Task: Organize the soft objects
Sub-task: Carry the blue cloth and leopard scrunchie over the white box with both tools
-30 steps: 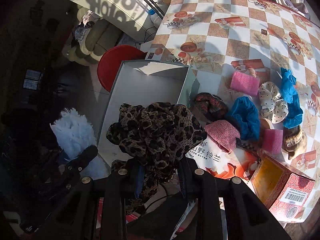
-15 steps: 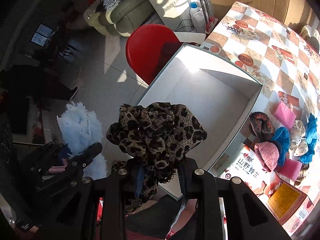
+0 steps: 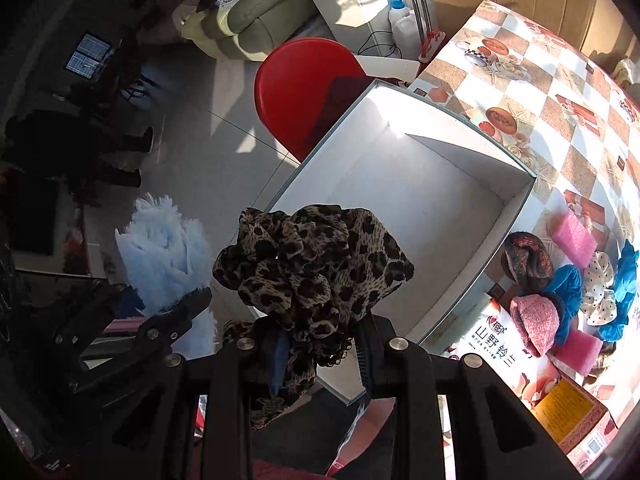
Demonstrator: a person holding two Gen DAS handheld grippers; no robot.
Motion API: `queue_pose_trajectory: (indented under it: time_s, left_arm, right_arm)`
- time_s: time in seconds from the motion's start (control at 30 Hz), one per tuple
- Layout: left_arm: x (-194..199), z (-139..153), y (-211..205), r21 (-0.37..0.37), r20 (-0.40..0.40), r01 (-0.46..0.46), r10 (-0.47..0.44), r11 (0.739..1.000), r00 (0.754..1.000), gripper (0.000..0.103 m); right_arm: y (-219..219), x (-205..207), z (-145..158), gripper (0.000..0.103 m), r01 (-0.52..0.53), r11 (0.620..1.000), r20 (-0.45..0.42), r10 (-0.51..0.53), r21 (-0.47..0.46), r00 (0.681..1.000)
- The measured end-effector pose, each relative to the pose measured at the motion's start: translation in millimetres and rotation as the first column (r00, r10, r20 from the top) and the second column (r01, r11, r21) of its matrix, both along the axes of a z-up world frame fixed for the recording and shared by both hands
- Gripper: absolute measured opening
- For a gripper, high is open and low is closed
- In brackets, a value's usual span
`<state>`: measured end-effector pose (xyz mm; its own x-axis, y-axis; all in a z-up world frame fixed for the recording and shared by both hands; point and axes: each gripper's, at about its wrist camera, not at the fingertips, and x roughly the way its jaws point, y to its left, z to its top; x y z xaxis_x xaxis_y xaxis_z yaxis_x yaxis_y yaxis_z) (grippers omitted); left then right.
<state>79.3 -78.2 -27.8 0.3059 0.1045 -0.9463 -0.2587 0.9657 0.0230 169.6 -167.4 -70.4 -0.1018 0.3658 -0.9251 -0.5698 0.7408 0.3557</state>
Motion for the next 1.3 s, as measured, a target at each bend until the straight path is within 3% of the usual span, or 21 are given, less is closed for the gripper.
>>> queue_pose_trajectory:
  time_s: [0.63,0.9,1.3]
  left_arm:
    - [3,0,-6,0.004,-0.007,-0.008,0.008,1.000,1.000,0.030]
    - [0,-10,4,-0.028,-0.029,-0.031,0.030,0.999,0.999,0.030]
    - [4,-12,2,-0.032,-0.063,0.012,-0.014,0.999,0.998,0.030]
  right_arm:
    - [-3,3,2,0.030,0.017,1.000,-0.010,-0.017,0.013,1.000]
    - [-4,3,2,0.030,0.014,1.000,-0.012,-0.013,0.014,1.000]
    - [-10,6,-4,0.030,0.042,0.999,-0.026,-0.042,-0.002,0.999]
